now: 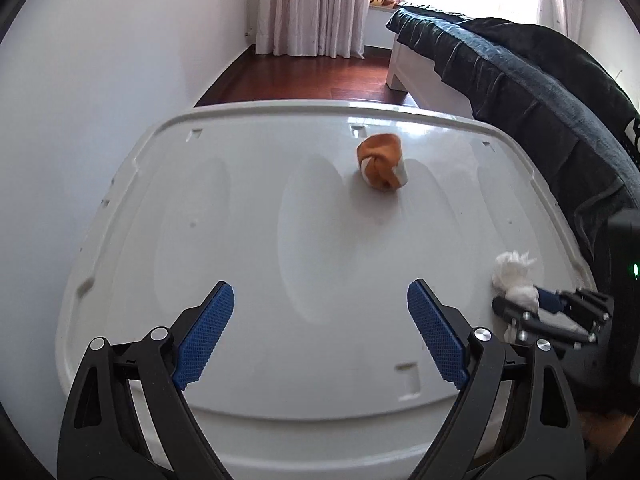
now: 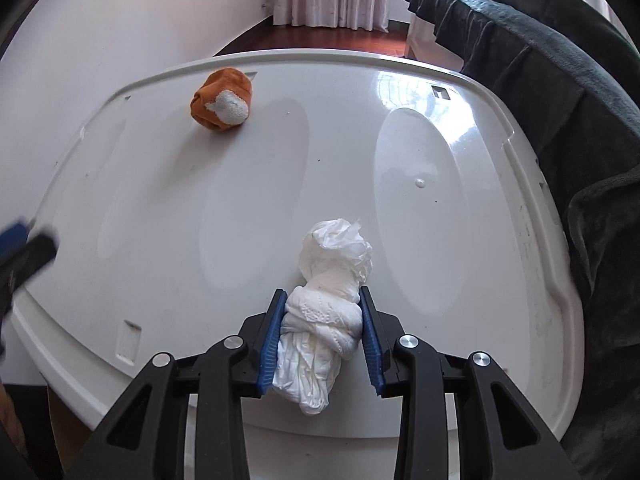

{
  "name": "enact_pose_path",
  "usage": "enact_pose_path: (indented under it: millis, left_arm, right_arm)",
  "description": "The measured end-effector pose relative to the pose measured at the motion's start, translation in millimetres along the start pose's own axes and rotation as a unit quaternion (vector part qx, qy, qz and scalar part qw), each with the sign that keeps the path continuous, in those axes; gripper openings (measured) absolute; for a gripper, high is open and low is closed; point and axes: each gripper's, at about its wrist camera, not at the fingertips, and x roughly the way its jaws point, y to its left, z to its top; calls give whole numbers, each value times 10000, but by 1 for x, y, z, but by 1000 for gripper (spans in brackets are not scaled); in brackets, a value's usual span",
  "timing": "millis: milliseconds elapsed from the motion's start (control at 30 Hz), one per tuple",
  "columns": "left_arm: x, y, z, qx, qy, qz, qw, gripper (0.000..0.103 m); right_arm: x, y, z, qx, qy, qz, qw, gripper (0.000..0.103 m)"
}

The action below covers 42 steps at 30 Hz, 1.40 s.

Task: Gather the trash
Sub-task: 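Grasp the orange sock with the left gripper while the right holds the tissue, then carry the sock and tissue over the cardboard box and release both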

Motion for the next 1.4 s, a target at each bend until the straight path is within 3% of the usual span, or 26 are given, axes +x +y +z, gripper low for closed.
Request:
enact_pose_path:
  millis: [200,733,767,833,867,933,1233,1400]
  left_arm:
    - [44,-26,39,46,48,-73,10000,87]
    - [133,-62,96,-19,174,198,9997,87]
    - [139,-62,97,-103,230,258,9993,84]
    - [150,-62,97,-119,328,457,9983,68]
    - [147,-65,96,-10,204,343,9992,44]
    - [143,-72,94,272,75,352,9990,30]
    - [127,-62,82,365,-22,494,9981,21]
    - [78,-47,72,427,-190,542,9974,21]
  right_arm:
    - [-4,-30,-6,113,80,-1,9999,36]
    - [-3,-34,-2,20,230,28,9997,36]
    - [-3,-34,-1,23,239,44,9997,36]
    - [-3,-34,-1,24,259,57,9996,36]
    - [-2,-34,-1,24,275,54,9996,36]
    - [-2,-34,-1,32,294,49,9996,36]
    - [-1,-34,0,68,309,22,9995,37]
    - [1,-29,5,194,329,-80,9992,37]
